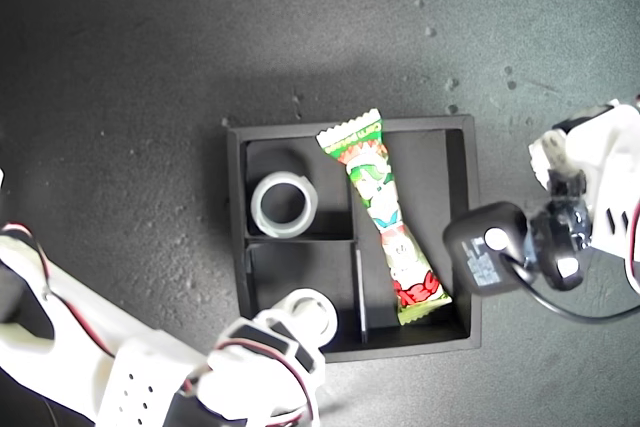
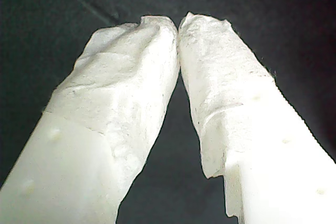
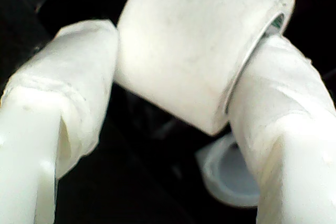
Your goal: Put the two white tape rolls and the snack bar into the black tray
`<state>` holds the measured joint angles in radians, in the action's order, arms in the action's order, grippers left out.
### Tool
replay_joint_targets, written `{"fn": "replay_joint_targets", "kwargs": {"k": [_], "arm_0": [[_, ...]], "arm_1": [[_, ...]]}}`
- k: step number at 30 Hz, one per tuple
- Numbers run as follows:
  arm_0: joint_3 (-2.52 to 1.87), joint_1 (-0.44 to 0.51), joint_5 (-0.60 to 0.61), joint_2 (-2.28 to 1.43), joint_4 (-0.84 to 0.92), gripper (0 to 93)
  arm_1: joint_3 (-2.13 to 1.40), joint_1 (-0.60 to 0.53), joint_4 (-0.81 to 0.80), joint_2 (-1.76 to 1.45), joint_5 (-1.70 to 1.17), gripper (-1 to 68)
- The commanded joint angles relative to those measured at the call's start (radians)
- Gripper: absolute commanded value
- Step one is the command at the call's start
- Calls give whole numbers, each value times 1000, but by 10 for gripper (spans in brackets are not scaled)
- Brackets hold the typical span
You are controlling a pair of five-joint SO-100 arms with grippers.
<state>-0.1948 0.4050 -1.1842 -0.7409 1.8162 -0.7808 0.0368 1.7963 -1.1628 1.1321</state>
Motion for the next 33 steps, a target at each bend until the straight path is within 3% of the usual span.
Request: {"fn": "replay_joint_targets", "kwargs": {"k": [1,16,24,29,33], "arm_0": [[2,-2,6,-89,20,175],[-74,-12,43,-158,20,270],[-485,-104,-11,-517,20,158],[-836,-196,-46,-850,17,26],[-1131,-239,-87,-1065,-32,1]], "arm_1": [[0,-9,5,-64,-9,-4],[-8,-20,5,-67,-8,-4],[-242,6,-6,-305,81,-4],[-614,28,-106,-726,132,-4],[-917,35,-181,-1048,189,-5]]}}
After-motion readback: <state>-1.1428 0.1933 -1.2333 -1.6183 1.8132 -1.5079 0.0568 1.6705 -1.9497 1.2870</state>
